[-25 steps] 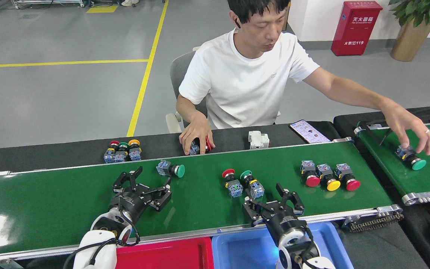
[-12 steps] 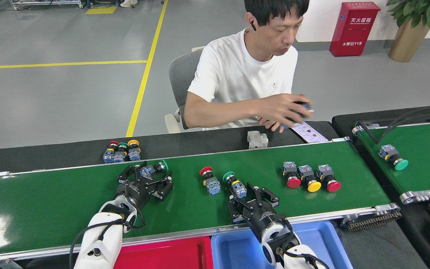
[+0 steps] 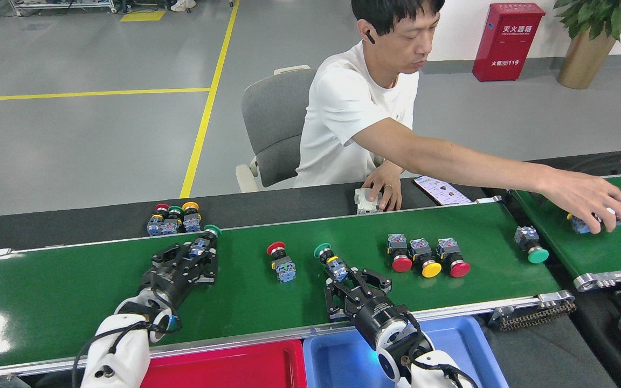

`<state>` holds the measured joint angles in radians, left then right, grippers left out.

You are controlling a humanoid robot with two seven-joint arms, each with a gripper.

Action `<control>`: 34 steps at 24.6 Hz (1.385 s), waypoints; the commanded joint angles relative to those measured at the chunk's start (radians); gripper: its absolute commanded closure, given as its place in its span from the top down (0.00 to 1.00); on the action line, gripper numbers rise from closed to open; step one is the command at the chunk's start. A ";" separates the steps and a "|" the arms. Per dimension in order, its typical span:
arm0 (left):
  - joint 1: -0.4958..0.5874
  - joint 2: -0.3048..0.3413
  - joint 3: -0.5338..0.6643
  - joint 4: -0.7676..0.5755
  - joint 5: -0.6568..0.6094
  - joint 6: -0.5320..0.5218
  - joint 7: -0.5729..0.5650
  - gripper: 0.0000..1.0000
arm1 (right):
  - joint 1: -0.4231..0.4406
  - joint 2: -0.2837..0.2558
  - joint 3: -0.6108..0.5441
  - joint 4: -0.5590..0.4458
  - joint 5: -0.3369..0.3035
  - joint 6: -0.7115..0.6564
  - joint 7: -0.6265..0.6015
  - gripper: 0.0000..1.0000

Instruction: Pick switch part from conveyor to tray

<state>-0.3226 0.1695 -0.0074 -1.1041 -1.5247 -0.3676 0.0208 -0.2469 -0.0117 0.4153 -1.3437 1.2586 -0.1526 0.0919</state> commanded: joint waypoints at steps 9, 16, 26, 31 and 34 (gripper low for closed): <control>0.651 0.087 0.047 -0.677 0.035 -0.079 0.030 0.06 | 0.233 -0.094 0.002 -0.275 -0.085 -0.418 0.005 0.38; 0.677 0.087 0.029 -0.663 -0.066 -0.079 0.064 1.00 | 0.244 -0.007 0.000 -0.265 -0.081 -0.380 0.115 0.99; 0.720 -0.018 0.314 -0.655 0.118 -0.076 0.054 1.00 | 0.225 0.004 -0.194 -0.319 -0.081 -0.127 0.114 0.97; 0.726 -0.088 0.484 -0.643 0.241 -0.076 -0.068 1.00 | 0.236 -0.040 -0.331 -0.345 -0.073 0.025 0.098 0.97; 0.732 -0.091 0.514 -0.635 0.256 -0.070 -0.076 1.00 | 0.345 -0.074 -0.392 -0.391 -0.071 0.025 -0.018 0.97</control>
<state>0.4095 0.0762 0.4950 -1.7331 -1.2749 -0.4428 -0.0411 0.0824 -0.0774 0.0388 -1.7103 1.1861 -0.1425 0.1376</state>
